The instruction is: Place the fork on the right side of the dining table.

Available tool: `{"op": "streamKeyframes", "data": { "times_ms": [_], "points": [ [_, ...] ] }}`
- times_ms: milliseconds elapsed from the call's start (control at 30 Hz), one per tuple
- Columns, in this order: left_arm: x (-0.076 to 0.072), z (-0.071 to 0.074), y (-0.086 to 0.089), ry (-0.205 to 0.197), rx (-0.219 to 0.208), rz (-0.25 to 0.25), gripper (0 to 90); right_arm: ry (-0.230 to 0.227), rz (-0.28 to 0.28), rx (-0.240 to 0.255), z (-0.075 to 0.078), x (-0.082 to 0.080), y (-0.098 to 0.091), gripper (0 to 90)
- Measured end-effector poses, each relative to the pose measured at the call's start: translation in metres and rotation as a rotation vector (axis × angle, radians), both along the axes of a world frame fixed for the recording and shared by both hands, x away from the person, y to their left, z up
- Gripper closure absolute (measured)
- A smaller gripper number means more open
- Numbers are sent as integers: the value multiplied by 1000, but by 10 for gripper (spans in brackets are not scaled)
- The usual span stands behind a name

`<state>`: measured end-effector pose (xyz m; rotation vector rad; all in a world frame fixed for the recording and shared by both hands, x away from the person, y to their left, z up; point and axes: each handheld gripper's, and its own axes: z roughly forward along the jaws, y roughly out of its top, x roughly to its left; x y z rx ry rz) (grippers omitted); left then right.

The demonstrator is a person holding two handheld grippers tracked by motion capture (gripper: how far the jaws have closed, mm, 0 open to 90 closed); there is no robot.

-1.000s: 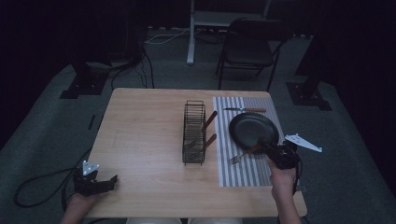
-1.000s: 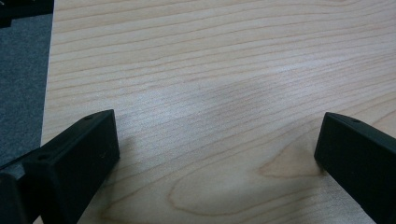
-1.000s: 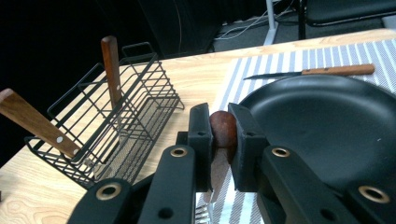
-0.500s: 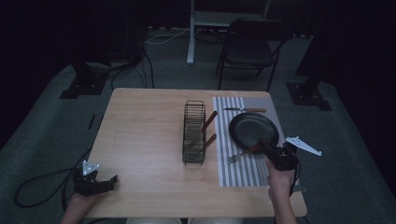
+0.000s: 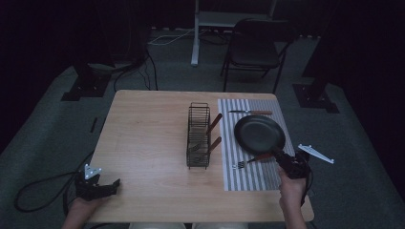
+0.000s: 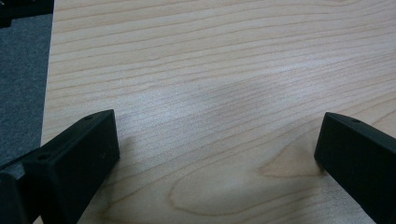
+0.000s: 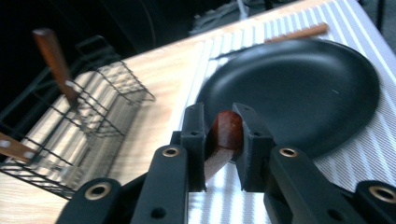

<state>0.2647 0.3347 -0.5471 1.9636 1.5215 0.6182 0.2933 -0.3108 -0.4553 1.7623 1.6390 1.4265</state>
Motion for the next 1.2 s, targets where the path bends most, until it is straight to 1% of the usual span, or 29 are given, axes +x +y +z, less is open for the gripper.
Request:
{"op": "streamKeyframes", "data": {
  "times_ms": [133, 233, 300, 400, 467, 600, 700, 733, 833, 867, 933, 1000, 1067, 1133, 1200],
  "points": [
    [0, 0, 0, 0, 0, 0, 0, 27, -15, 0, -8, -1, -10, 722],
    [0, 0, 0, 0, 0, 0, 0, 52, -30, -10, -13, -1, -15, 706],
    [0, 0, 0, 0, 0, 0, 0, 57, -34, -11, -14, -1, -17, 702],
    [0, 0, 0, 0, 0, 0, 0, 74, -43, -13, -21, 1, -23, 682],
    [0, 0, 0, 0, 0, 0, 0, 78, -40, -12, -25, 2, -27, 673],
    [0, 0, 0, 0, 0, 0, 0, 99, -41, 5, -35, 6, -35, 653],
    [0, 0, 0, 0, 0, 0, 0, 104, -39, 21, -44, 9, -41, 640],
    [0, 0, 0, 0, 0, 0, 0, 102, -35, 25, -47, 11, -43, 634],
    [0, 0, 0, 0, 0, 0, 0, 118, -22, 37, -56, 17, -50, 619],
    [0, 0, 0, 0, 0, 0, 0, 118, -22, 37, -56, 17, -50, 619],
    [0, 0, 0, 0, 0, 0, 0, 130, -16, 30, -64, 22, -55, 603],
    [0, 0, 0, 0, 0, 0, 0, 130, -14, 24, -67, 24, -57, 596],
    [0, 0, 0, 0, 0, 0, 0, 133, -14, 31, -72, 27, -60, 592],
    [0, 0, 0, 0, 0, 0, 0, 135, -12, 31, -75, 30, -61, 589],
    [0, 0, 0, 0, 0, 0, 0, 135, -12, 18, -77, 33, -61, 582]
  ]
}}
